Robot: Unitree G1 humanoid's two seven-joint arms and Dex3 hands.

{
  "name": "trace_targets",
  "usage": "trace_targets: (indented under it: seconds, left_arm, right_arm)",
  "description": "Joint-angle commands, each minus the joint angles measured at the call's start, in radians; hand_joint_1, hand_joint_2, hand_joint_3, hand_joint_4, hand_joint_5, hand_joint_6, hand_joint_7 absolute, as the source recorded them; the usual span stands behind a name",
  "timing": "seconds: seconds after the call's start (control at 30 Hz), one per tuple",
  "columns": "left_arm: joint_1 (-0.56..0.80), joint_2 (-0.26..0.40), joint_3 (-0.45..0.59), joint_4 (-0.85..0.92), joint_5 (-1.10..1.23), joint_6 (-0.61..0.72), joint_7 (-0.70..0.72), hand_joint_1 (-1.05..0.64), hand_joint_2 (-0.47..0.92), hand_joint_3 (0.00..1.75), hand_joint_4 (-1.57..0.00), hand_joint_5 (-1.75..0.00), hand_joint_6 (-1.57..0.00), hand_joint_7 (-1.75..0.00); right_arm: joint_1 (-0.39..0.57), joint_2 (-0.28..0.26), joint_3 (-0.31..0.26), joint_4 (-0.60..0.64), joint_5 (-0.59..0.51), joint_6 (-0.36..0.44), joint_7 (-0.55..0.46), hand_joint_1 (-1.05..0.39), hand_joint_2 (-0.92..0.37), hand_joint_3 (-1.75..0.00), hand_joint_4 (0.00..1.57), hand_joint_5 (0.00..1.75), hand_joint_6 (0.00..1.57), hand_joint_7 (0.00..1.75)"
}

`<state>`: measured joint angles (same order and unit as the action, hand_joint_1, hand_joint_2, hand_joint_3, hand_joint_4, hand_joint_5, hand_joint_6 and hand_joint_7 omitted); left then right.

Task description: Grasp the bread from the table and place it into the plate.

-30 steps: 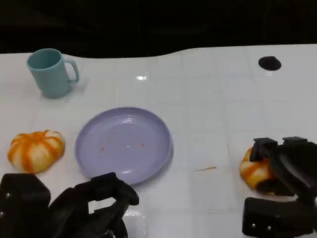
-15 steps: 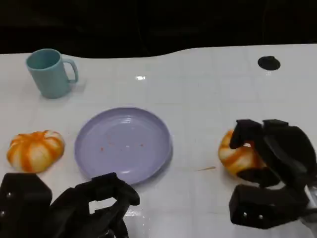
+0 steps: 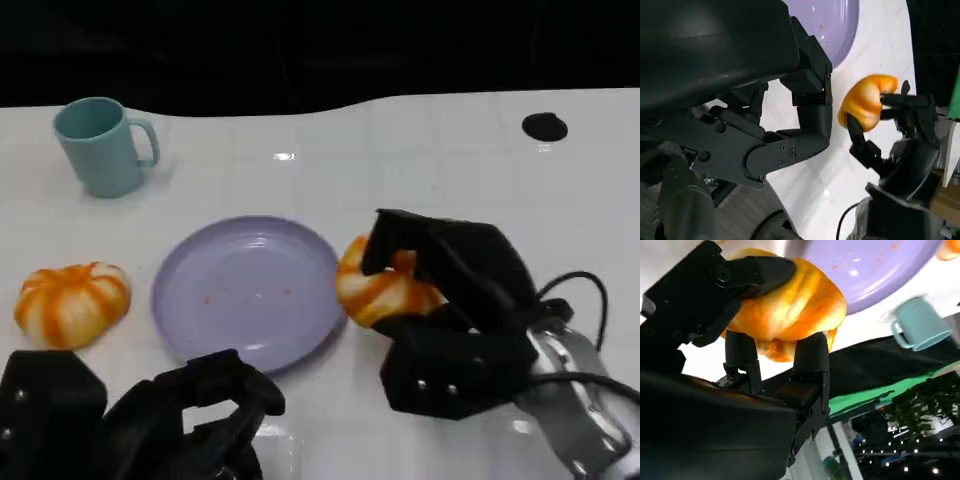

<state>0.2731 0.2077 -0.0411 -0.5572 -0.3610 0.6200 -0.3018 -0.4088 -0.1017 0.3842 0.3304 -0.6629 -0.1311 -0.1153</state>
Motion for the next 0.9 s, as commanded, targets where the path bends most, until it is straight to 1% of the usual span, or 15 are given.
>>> trace_targets:
  seconds: [0.03, 0.2, 0.3, 0.43, 0.53, 0.57, 0.6, 0.63, 0.7, 0.73, 0.77, 0.8, 0.83, 0.87, 0.9]
  left_arm:
    - [0.011, 0.004, 0.005, -0.013, -0.004, 0.007, 0.012, -0.35, 0.80, 0.77, -0.69, -1.75, -0.62, -1.45]
    - [0.014, 0.002, 0.002, -0.016, -0.003, 0.008, 0.015, -0.36, 0.80, 0.77, -0.69, -1.75, -0.63, -1.45]
    - [0.017, 0.000, 0.000, -0.017, 0.000, 0.003, 0.017, -0.35, 0.80, 0.78, -0.69, -1.75, -0.63, -1.45]
    - [0.019, 0.000, -0.001, -0.018, 0.000, -0.002, 0.014, -0.35, 0.79, 0.80, -0.69, -1.75, -0.64, -1.45]
    - [0.020, -0.002, -0.001, -0.021, -0.001, 0.003, 0.017, -0.36, 0.78, 0.80, -0.69, -1.75, -0.64, -1.45]
    - [0.020, -0.003, -0.001, -0.022, 0.000, 0.004, 0.018, -0.36, 0.78, 0.81, -0.69, -1.75, -0.64, -1.45]
    - [0.020, -0.003, -0.002, -0.022, 0.000, 0.003, 0.018, -0.36, 0.78, 0.81, -0.69, -1.75, -0.64, -1.45]
    - [0.020, -0.002, -0.003, -0.023, 0.002, 0.003, 0.018, -0.36, 0.78, 0.81, -0.69, -1.75, -0.64, -1.45]
    - [0.020, -0.002, -0.004, -0.023, 0.003, 0.003, 0.018, -0.36, 0.77, 0.82, -0.69, -1.75, -0.64, -1.45]
    - [0.019, -0.001, -0.004, -0.022, 0.002, 0.003, 0.017, -0.36, 0.77, 0.82, -0.70, -1.75, -0.64, -1.45]
    - [0.019, -0.001, -0.004, -0.022, 0.002, 0.003, 0.016, -0.36, 0.77, 0.82, -0.70, -1.75, -0.64, -1.45]
    - [0.019, 0.000, -0.004, -0.022, 0.002, 0.003, 0.015, -0.36, 0.77, 0.82, -0.70, -1.75, -0.64, -1.45]
    - [0.019, 0.000, -0.004, -0.022, 0.002, 0.002, 0.015, -0.37, 0.77, 0.82, -0.70, -1.75, -0.64, -1.45]
    - [0.019, 0.000, -0.003, -0.021, 0.001, 0.000, 0.013, -0.37, 0.77, 0.82, -0.70, -1.75, -0.63, -1.45]
    - [0.019, 0.000, -0.003, -0.021, 0.001, -0.002, 0.012, -0.36, 0.77, 0.82, -0.69, -1.75, -0.63, -1.45]
  right_arm:
    - [-0.075, 0.060, 0.022, 0.090, 0.024, 0.000, -0.005, -0.17, -0.44, -1.12, 0.88, 1.75, 0.66, 1.73]
    - [-0.144, 0.129, 0.038, 0.200, 0.043, -0.013, -0.021, -0.15, -0.40, -1.18, 0.85, 1.75, 0.71, 1.59]
    - [-0.178, 0.165, 0.040, 0.264, 0.059, -0.027, -0.032, -0.15, -0.40, -1.20, 0.85, 1.75, 0.72, 1.59]
    - [-0.213, 0.207, 0.033, 0.325, 0.083, -0.016, -0.029, -0.16, -0.44, -1.23, 0.87, 1.75, 0.69, 1.61]
    - [-0.233, 0.228, 0.028, 0.356, 0.104, -0.017, -0.028, -0.16, -0.46, -1.20, 0.85, 1.75, 0.66, 1.59]
    - [-0.238, 0.234, 0.024, 0.359, 0.115, -0.008, -0.014, -0.15, -0.47, -1.19, 0.83, 1.75, 0.66, 1.49]
    - [-0.242, 0.238, 0.019, 0.360, 0.128, 0.003, 0.004, -0.15, -0.50, -1.14, 0.73, 1.75, 0.63, 1.33]
    - [-0.245, 0.242, 0.015, 0.358, 0.144, 0.018, 0.032, -0.15, -0.52, -1.10, 0.67, 1.75, 0.62, 1.23]
    - [-0.251, 0.244, 0.007, 0.346, 0.179, 0.052, 0.100, -0.14, -0.61, -0.92, 0.52, 1.42, 0.56, 0.97]
    - [-0.252, 0.237, 0.012, 0.336, 0.186, 0.059, 0.129, -0.16, -0.67, -0.75, 0.44, 1.14, 0.51, 0.76]
    - [-0.251, 0.232, 0.016, 0.328, 0.188, 0.063, 0.147, -0.19, -0.71, -0.60, 0.42, 0.91, 0.48, 0.58]
    - [-0.251, 0.219, 0.028, 0.318, 0.181, 0.061, 0.168, -0.21, -0.76, -0.48, 0.43, 0.74, 0.50, 0.42]
    - [-0.250, 0.209, 0.037, 0.312, 0.175, 0.059, 0.183, -0.29, -0.82, -0.32, 0.35, 0.53, 0.46, 0.25]
    - [-0.250, 0.198, 0.048, 0.305, 0.165, 0.058, 0.199, -0.32, -0.87, -0.24, 0.32, 0.43, 0.45, 0.17]
    - [-0.250, 0.189, 0.058, 0.297, 0.157, 0.059, 0.213, -0.39, -0.90, -0.19, 0.25, 0.34, 0.42, 0.10]
